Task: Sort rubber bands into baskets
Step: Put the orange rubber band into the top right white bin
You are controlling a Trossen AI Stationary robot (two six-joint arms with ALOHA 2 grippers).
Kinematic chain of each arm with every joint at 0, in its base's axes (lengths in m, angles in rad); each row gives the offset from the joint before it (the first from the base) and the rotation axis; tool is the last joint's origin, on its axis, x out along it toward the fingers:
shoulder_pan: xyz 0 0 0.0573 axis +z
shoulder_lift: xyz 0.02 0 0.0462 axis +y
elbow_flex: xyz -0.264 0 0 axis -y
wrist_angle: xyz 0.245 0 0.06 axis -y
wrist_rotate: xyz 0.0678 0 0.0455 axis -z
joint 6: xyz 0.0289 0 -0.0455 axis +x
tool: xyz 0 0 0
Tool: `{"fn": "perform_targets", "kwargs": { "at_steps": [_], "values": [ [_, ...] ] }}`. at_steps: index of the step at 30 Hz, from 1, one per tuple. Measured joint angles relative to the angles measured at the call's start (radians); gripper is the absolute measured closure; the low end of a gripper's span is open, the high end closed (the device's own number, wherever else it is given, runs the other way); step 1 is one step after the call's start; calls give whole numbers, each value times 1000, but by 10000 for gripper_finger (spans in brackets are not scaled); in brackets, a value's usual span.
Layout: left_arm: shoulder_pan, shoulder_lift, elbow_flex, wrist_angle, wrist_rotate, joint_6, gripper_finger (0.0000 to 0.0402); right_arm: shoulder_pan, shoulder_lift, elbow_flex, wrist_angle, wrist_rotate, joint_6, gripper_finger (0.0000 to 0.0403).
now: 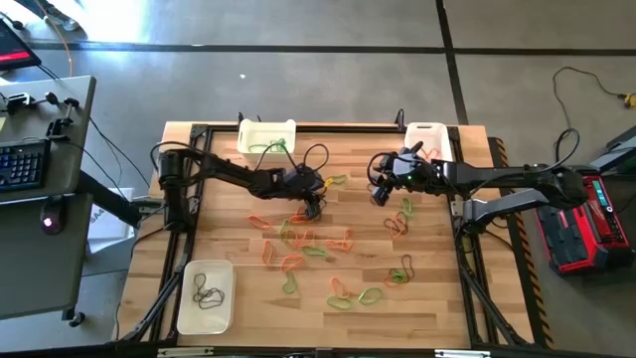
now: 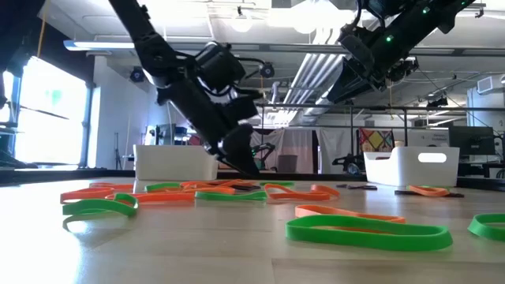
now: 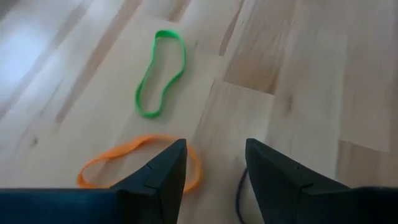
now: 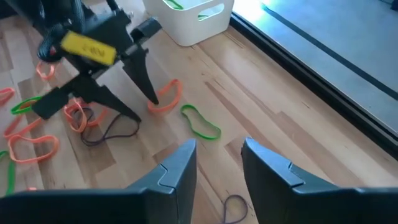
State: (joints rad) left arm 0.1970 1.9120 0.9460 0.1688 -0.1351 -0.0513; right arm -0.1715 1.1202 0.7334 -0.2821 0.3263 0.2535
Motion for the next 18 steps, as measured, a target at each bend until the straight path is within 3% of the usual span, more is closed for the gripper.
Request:
{"fn": "perform_targets", "kwargs": {
  "at_steps": [5, 12, 18],
  "values": [
    [1, 26, 26, -38, -48, 1, 278, 0, 0, 0, 1, 6, 0, 284],
    [23, 24, 27, -64, -55, 26, 388, 0, 0, 0, -8, 1, 0, 284],
    [27, -36, 27, -62, -8, 28, 399, 14, 0, -53, 61, -61, -49, 284]
  ]
}}
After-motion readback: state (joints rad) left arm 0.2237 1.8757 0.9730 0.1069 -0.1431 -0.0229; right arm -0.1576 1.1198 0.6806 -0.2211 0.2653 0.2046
